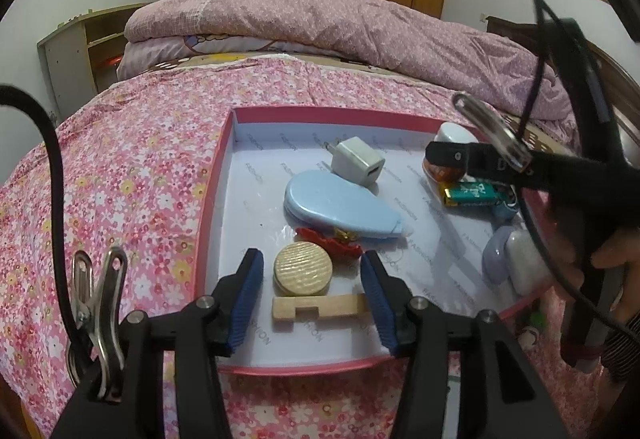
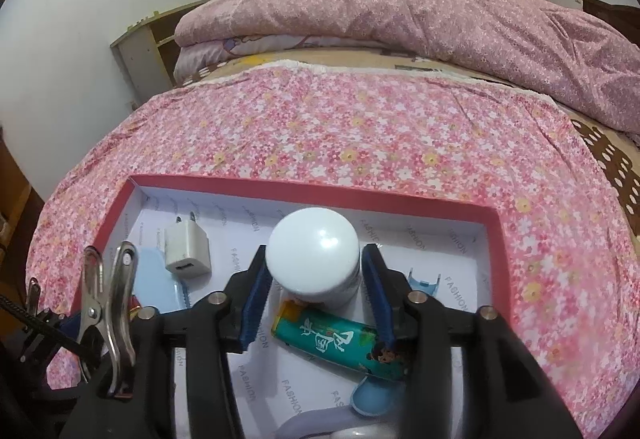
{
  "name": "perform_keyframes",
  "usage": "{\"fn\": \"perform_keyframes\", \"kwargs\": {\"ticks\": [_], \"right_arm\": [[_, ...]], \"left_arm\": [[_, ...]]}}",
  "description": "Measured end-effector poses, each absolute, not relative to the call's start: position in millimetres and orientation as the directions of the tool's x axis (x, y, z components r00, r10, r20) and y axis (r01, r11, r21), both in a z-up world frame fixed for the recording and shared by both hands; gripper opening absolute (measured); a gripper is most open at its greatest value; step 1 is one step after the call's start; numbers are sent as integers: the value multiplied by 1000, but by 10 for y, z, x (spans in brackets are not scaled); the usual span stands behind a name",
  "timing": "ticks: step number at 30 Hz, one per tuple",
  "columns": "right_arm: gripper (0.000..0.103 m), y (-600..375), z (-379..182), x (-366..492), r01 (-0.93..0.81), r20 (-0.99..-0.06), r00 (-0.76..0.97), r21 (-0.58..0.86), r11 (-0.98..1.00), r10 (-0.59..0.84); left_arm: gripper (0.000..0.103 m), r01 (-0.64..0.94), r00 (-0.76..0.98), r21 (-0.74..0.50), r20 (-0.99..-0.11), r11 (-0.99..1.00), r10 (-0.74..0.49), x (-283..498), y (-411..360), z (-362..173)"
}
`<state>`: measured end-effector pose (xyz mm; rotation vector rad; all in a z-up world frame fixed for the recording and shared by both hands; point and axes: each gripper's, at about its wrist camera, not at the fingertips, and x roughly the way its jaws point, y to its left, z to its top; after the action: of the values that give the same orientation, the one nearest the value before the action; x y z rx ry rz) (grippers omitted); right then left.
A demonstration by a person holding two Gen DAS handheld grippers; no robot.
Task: Organize rigid objects
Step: 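Open the left tool to drop the disc in the tray while the right tool releases the jar, then withdraw both open tools toward the grey plate and the green figure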
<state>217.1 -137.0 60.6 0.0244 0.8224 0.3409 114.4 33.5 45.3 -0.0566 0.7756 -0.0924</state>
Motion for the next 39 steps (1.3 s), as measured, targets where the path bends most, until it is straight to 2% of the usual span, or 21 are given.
{"fn": "perform_keyframes", "kwargs": {"ticks": [17, 39], "right_arm": [[56, -1540, 914, 1663, -315, -657, 667, 178, 932, 351], [57, -1767, 887, 693, -351, -647, 669, 157, 923, 365]], "left_arm": [[56, 59, 723, -103, -682, 993, -114, 889, 364, 646], [59, 134, 705, -92, -690, 987, -160, 403, 148, 689]]}}
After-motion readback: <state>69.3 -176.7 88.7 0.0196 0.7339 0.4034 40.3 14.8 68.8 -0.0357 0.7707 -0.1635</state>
